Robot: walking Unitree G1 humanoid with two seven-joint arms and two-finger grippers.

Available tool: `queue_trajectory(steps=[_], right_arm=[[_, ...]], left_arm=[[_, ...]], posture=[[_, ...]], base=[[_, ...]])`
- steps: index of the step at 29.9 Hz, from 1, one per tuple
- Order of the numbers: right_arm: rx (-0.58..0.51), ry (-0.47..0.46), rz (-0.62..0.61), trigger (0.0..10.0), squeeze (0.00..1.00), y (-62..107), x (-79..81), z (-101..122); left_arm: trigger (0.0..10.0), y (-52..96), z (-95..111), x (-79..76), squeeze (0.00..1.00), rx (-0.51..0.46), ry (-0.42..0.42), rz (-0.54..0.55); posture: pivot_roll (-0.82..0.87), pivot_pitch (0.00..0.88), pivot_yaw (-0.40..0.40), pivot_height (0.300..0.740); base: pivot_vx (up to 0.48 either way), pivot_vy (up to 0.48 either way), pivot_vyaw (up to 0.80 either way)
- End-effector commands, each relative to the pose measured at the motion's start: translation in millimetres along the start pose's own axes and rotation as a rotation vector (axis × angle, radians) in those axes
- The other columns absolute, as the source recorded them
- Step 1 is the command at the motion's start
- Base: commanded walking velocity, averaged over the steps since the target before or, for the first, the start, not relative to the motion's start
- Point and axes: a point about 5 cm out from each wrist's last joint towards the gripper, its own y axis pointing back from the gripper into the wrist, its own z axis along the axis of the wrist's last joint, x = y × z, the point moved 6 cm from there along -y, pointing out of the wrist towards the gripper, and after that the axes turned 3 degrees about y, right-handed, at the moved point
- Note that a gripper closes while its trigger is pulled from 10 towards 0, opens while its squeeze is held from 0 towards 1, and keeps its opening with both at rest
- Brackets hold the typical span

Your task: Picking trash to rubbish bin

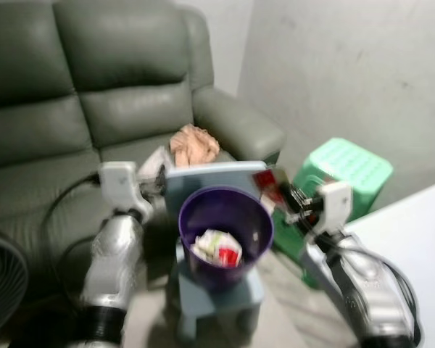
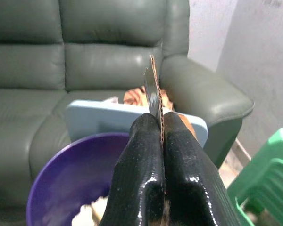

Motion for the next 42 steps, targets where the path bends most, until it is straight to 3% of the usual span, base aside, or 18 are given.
queue_trajectory(steps=[1,7,8,14,20,24,29,30,31,32,37,42], right_arm=[[0.026,0.030,0.028,10.0,0.00,-13.2,3.1,1.6],[0.098,0.054,0.082,10.0,0.00,-33.5,3.9,-5.7],[0.098,0.054,0.082,10.0,0.00,-33.5,3.9,-5.7],[0.175,0.107,0.141,10.0,0.00,-51.2,9.9,-14.9],[0.206,0.097,0.154,10.0,0.00,-66.7,18.3,-19.7],[0.225,0.075,0.126,10.0,0.00,-80.0,24.4,-19.0],[0.221,0.043,0.158,10.0,0.00,-89.6,40.7,-16.0],[0.217,0.035,0.164,10.0,0.28,-91.0,43.0,-14.9],[0.215,0.029,0.167,10.0,0.28,-91.7,44.3,-14.4],[0.214,0.014,0.171,10.0,1.00,-92.7,46.1,-13.6],[0.183,-0.015,0.201,10.0,1.00,-99.7,58.1,-4.6],[0.158,-0.037,0.208,10.0,1.00,-102.5,58.1,2.6]], left_arm=[[10.0,7.0,1.4,-5.2,0.00,-0.006,-0.006,-0.030],[10.0,29.2,-13.0,-47.2,0.00,0.016,-0.009,-0.150],[10.0,29.2,-13.0,-47.2,0.00,0.016,-0.009,-0.150],[10.0,61.1,-20.8,-97.5,0.00,0.020,-0.050,-0.313],[10.0,89.9,-27.8,-112.8,0.00,0.057,-0.081,-0.378],[10.0,103.4,-26.9,-113.0,0.00,0.078,-0.072,-0.367],[10.0,110.2,-25.5,-111.8,0.00,0.089,-0.073,-0.351],[10.0,111.3,-25.3,-112.2,0.00,0.092,-0.074,-0.351],[10.0,111.9,-25.3,-112.6,0.00,0.094,-0.074,-0.351],[10.0,112.2,-25.4,-112.8,0.00,0.095,-0.075,-0.351],[10.0,110.3,-22.9,-111.4,0.00,0.096,-0.083,-0.340],[10.0,106.0,-19.9,-107.4,0.00,0.085,-0.086,-0.323]], posture=[[0.06,0.000,-0.131,0.740],[0.07,0.004,-0.168,0.740],[0.07,0.004,-0.168,0.740],[0.10,0.081,-0.210,0.740],[0.11,0.130,-0.216,0.740],[0.13,0.170,-0.215,0.740],[0.13,0.185,-0.214,0.740],[0.13,0.192,-0.213,0.740],[0.13,0.192,-0.213,0.740],[0.13,0.192,-0.214,0.740],[0.13,0.191,-0.216,0.740],[0.13,0.189,-0.218,0.740]], base=[[0.000,0.000,0.00],[0.000,0.000,0.00],[0.000,0.000,0.00],[0.000,0.000,0.00],[0.000,0.000,0.00],[0.000,0.000,0.00],[0.000,0.000,0.00],[0.000,0.000,0.00],[0.000,0.000,0.00],[0.000,0.000,0.00],[0.000,0.000,0.00],[0.000,0.000,0.00]])
